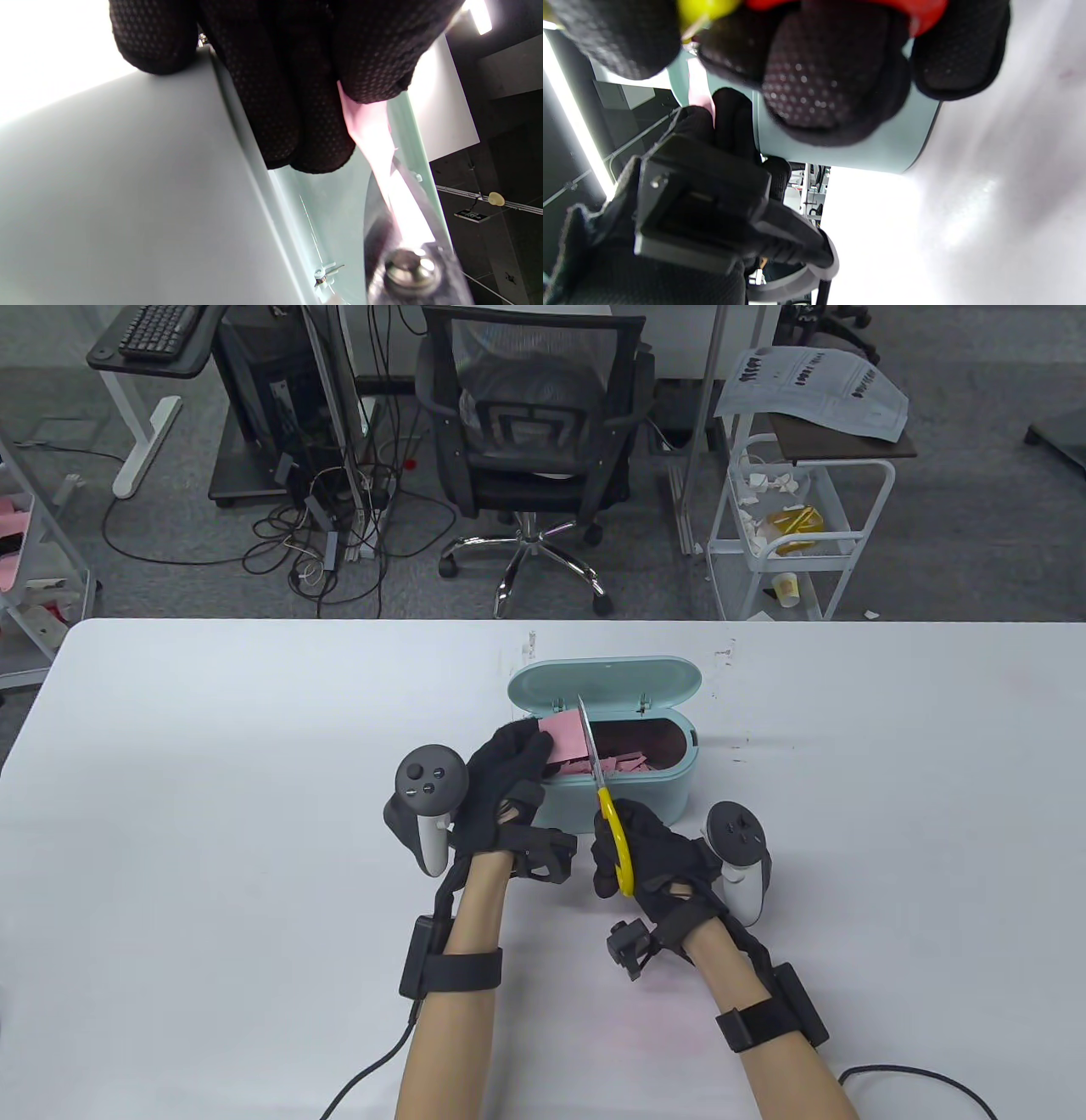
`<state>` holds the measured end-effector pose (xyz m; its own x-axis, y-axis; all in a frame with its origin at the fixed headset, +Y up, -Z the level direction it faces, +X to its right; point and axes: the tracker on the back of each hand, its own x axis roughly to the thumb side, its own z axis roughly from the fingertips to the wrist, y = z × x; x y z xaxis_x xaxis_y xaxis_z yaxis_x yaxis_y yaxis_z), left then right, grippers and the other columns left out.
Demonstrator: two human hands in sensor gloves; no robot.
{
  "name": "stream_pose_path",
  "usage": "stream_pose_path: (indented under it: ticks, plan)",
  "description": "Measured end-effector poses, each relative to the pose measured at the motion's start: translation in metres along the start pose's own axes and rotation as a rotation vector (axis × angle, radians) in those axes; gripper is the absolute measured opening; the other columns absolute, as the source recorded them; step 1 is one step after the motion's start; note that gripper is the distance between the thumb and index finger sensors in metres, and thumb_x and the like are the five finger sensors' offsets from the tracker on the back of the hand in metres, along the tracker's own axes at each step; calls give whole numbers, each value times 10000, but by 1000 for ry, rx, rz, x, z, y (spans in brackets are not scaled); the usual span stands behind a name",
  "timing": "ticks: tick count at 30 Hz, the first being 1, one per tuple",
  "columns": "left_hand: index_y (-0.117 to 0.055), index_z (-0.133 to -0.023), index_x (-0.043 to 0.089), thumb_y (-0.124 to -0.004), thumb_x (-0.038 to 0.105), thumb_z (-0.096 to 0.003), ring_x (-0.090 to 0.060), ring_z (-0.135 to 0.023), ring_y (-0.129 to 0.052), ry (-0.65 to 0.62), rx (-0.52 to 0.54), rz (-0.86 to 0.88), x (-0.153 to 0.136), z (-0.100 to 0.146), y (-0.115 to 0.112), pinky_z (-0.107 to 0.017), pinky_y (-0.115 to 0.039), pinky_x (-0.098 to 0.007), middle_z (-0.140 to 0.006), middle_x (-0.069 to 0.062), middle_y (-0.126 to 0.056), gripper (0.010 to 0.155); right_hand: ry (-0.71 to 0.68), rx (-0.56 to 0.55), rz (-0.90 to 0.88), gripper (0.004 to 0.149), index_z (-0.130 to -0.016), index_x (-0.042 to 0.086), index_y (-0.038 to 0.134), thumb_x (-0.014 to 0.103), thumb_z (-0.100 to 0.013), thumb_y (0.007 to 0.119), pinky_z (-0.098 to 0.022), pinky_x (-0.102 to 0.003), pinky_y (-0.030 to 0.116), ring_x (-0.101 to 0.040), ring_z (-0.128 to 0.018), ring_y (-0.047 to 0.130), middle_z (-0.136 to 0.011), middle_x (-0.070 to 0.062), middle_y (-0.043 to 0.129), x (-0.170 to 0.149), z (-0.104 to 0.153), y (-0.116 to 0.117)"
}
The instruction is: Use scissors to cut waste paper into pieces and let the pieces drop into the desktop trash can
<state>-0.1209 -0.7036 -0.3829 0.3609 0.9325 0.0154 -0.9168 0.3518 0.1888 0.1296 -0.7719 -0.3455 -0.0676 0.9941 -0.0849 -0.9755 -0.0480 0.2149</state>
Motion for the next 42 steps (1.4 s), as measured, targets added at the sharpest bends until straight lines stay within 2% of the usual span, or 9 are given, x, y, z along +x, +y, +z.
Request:
stream_pose_path:
  ticks: [4,8,10,13,20,28,42]
  plan:
    - [-929,-788,320,-848,454,-471,-80,-547,-1134,4,0,7,0,0,0,-557,-809,-418,-626,108,-1130,353,32,92,-4,815,-952,141,442,688,-393,668,-528,-603,710,-228,-420,970,-672,64,843,-6,4,0]
    - [-943,-774,340,-860,472,-460,-67,-543,-1138,6,1,11,-1,0,1,-555,-814,-413,-617,123,-1134,351,27,201,38,948,-995,154,258,782,-380,611,-581,-664,608,-304,-650,869,-850,8,685,-8,7,3]
    - [-942,-775,338,-860,472,-460,-69,-544,-1137,8,1,14,-1,0,1,-557,-811,-414,-619,122,-1133,352,28,218,51,983,-994,132,211,796,-380,598,-589,-676,588,-323,-691,847,-878,-8,649,-8,9,6]
    - [-941,-775,337,-859,473,-461,-70,-546,-1137,8,1,16,-1,0,1,-557,-812,-414,-620,120,-1131,353,49,247,72,988,-992,126,220,792,-376,609,-594,-680,581,-328,-687,852,-869,-10,658,-11,11,9]
    - [-941,-776,334,-859,472,-461,-69,-546,-1137,11,1,24,-1,0,1,-556,-812,-414,-619,121,-1132,353,-16,159,54,993,-982,133,271,813,-347,618,-573,-656,637,-289,-625,895,-819,25,707,-12,15,9]
    - [-941,-774,342,-860,478,-459,-68,-546,-1136,11,6,20,-2,0,1,-558,-811,-413,-621,122,-1130,353,-15,166,67,976,-979,135,308,809,-348,624,-561,-652,651,-284,-592,910,-793,27,735,-10,13,15]
    - [-940,-777,336,-860,477,-461,-72,-546,-1135,10,6,16,-2,0,1,-556,-811,-415,-623,118,-1130,355,1,139,24,861,-958,124,356,694,-386,654,-550,-637,681,-256,-518,945,-741,40,778,-8,5,17]
